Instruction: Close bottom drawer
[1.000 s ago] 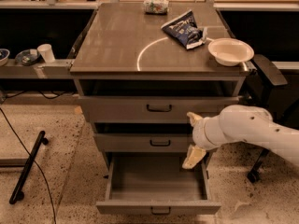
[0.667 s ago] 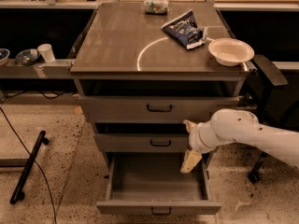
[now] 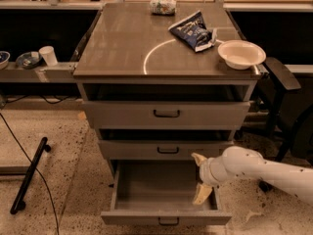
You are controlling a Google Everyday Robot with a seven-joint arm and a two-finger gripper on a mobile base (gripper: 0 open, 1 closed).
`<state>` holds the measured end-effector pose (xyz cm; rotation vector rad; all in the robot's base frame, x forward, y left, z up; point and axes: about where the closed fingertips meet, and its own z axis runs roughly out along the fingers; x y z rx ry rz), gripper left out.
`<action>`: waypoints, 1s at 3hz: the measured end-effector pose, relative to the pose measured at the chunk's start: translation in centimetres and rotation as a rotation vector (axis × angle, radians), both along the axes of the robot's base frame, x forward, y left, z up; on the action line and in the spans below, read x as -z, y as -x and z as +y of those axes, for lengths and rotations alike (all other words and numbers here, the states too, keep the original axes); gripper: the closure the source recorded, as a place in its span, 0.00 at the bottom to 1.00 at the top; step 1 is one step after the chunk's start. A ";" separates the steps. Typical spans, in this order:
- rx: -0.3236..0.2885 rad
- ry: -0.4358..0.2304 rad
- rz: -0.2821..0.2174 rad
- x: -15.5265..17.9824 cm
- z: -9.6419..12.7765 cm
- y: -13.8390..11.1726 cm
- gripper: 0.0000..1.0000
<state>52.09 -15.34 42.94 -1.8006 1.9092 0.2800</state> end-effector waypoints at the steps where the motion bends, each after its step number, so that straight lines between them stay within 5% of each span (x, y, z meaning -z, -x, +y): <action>1: -0.038 -0.014 0.011 5.7 -0.3 1.1 0.00; 3: -0.051 0.012 0.060 7.8 0.2 1.5 0.00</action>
Offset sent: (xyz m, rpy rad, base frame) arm -0.0096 -0.0026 -0.0494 0.0111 0.0093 0.0321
